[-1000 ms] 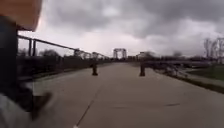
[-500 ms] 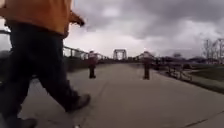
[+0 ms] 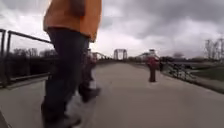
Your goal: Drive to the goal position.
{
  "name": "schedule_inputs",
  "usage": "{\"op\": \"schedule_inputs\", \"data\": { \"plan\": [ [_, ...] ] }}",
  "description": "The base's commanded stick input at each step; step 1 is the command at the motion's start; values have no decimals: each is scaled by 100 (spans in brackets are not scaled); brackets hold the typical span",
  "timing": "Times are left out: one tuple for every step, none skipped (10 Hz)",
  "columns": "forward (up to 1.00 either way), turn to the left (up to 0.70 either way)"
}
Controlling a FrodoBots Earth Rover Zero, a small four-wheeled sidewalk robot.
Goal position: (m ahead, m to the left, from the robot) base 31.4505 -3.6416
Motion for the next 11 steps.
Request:
{"op": "schedule_inputs", "data": {
  "plan": [
    [0, 0],
    [0, 0],
    [0, 0],
    [0, 0],
    [0, 0],
    [0, 0],
    [0, 0],
    [0, 0],
    [0, 0],
    [35, 0],
    [100, 0]
  ]
}}
